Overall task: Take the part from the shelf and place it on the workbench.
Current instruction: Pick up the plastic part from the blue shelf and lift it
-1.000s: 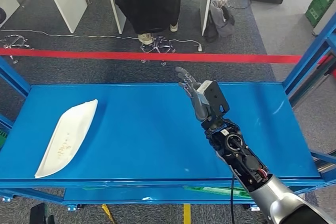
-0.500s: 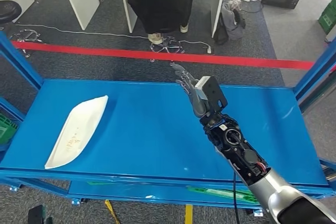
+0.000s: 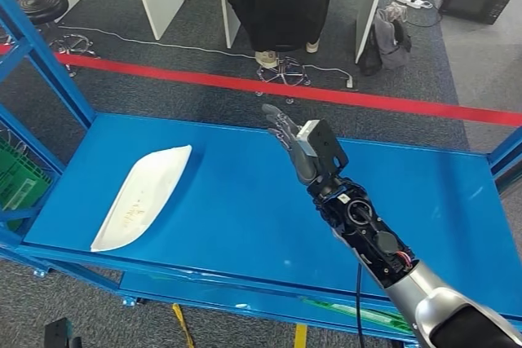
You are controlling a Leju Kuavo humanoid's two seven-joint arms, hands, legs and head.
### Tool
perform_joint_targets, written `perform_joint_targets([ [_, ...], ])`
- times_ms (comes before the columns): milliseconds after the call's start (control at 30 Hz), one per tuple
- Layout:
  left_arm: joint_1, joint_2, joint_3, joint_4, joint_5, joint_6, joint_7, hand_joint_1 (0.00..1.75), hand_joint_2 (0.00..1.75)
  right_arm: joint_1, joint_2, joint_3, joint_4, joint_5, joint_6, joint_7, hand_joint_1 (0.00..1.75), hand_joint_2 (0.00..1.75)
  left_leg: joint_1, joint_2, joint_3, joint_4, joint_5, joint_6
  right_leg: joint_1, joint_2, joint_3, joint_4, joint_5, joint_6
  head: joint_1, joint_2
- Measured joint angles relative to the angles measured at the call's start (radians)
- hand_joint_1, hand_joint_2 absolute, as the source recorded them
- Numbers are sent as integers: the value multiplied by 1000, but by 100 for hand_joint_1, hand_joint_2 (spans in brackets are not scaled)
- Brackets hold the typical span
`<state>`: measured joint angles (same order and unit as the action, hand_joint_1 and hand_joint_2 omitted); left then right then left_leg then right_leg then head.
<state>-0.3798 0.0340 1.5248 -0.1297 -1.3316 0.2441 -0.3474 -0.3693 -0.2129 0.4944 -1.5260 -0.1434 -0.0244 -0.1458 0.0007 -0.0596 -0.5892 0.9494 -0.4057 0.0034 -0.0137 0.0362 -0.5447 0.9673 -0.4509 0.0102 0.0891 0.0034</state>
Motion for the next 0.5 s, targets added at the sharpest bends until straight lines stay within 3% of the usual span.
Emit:
perform_joint_targets([
  [33,1,1,0,0,0,0,0,0,0,-1,0,2,1,0,0,0,0,0,1,-4,-2,-1,1,-5,-1,-4,1,-2,2,-5,0,0],
  [100,2,2,0,1,0,1,0,0,0,-7,0,4,3,0,0,0,0,0,1,10,-17,32,-20,-17,-5,-15,6,-9,8,-16,-5,0],
  [200,-1,4,0,1,0,1,0,0,0,-14,-1,6,7,0,1,0,0,0,5,43,-106,216,-106,-34,-5,-32,8,-14,10,-27,-15,0],
  [267,1,2,0,2,0,1,0,0,0,-14,-2,10,12,0,2,2,0,0,9,48,-150,296,-123,-40,-4,-43,8,-14,9,-27,-16,0],
  [300,2,2,0,2,1,1,0,0,0,-15,-2,11,14,0,3,2,0,0,11,50,-145,281,-106,-40,-4,-49,9,-14,8,-27,-16,0],
  [400,0,3,0,3,1,1,0,0,0,-18,-3,14,16,0,3,4,0,0,9,74,-41,77,-14,-32,-2,-61,13,-13,3,-19,-18,0],
  [433,-1,3,0,3,1,1,0,0,0,-20,-3,14,17,0,3,5,0,0,6,81,-15,25,1,-26,1,-64,14,-13,1,-14,-17,0],
  [500,-3,4,0,3,1,1,0,0,0,-23,-4,15,17,0,4,7,0,0,-1,82,-2,-6,2,-14,5,-70,15,-15,-2,-4,-14,0],
])
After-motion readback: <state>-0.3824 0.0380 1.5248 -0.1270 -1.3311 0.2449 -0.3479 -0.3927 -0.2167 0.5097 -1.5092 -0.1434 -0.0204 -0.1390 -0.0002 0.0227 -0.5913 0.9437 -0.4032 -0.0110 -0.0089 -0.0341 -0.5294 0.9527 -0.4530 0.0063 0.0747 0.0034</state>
